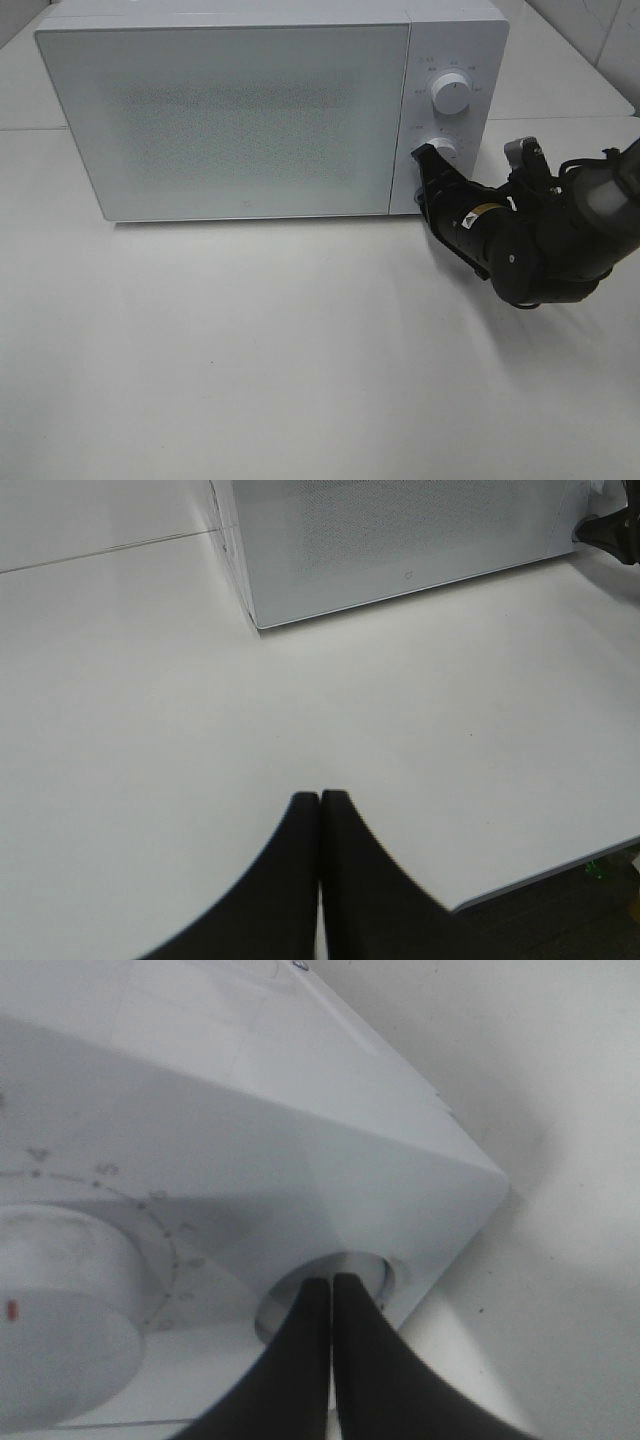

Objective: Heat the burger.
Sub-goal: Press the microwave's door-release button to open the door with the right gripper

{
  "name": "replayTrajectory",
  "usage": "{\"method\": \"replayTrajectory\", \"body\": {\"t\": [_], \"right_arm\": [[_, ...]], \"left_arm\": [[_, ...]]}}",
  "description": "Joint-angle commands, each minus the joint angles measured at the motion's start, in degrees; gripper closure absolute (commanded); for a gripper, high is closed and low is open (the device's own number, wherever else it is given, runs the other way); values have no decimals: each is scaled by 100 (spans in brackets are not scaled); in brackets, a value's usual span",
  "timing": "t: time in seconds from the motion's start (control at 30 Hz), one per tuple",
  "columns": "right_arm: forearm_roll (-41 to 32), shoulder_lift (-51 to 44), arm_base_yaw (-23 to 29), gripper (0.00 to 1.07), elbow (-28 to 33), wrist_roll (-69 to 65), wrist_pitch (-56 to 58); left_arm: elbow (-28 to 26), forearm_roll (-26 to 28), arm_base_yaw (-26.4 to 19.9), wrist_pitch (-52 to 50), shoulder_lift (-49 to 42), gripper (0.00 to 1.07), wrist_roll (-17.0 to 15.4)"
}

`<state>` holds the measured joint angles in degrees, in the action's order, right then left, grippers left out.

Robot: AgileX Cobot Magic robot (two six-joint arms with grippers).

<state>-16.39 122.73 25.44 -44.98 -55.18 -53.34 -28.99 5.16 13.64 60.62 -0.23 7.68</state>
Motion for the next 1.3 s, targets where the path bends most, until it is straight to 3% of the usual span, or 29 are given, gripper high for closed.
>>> {"method": "replayTrajectory", "body": {"t": [0.03,0.7,1.1,1.3], "right_arm": [[11,-11,-11,107,-138,-40,-401],[120,17,-11,107,-768,0,-138],[367,-34,-11,107,-716,-34,258],[435,-292,-11,107,-195,-11,258]], "left_arm": [[23,46,-17,-92,-120,106,-29],[23,46,-17,-92,-120,106,-29],[23,46,-17,-92,-120,106,-29],[23,46,-17,-92,-120,106,-29]]}}
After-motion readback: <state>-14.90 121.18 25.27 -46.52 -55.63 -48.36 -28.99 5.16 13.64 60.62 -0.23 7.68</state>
